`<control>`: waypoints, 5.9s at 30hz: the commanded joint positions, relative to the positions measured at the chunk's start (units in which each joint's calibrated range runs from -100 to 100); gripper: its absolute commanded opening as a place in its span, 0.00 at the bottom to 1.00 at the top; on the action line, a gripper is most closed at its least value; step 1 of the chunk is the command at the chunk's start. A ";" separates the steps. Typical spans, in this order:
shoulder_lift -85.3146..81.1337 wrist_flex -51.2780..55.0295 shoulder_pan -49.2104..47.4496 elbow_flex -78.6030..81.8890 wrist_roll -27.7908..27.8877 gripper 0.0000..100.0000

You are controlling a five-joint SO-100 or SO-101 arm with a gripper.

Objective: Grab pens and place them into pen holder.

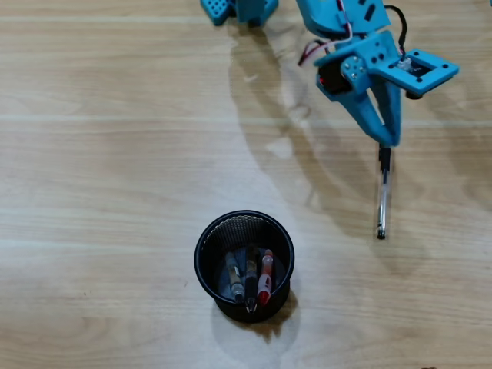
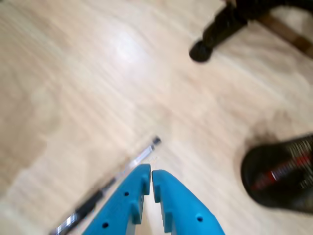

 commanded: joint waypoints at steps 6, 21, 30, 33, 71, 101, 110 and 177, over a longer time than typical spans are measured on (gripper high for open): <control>-6.07 39.22 5.46 -14.52 0.03 0.02; 21.61 44.60 1.35 -39.95 0.03 0.02; 29.26 44.69 0.89 -40.22 -5.25 0.02; 29.60 44.69 -0.94 -39.04 -9.65 0.02; 37.15 25.55 -7.25 -37.23 -19.23 0.19; 38.26 24.64 -8.07 -24.47 -24.10 0.05; 38.17 24.64 -8.26 -24.56 -24.36 0.02; 28.07 -58.91 27.04 -10.90 -12.58 0.02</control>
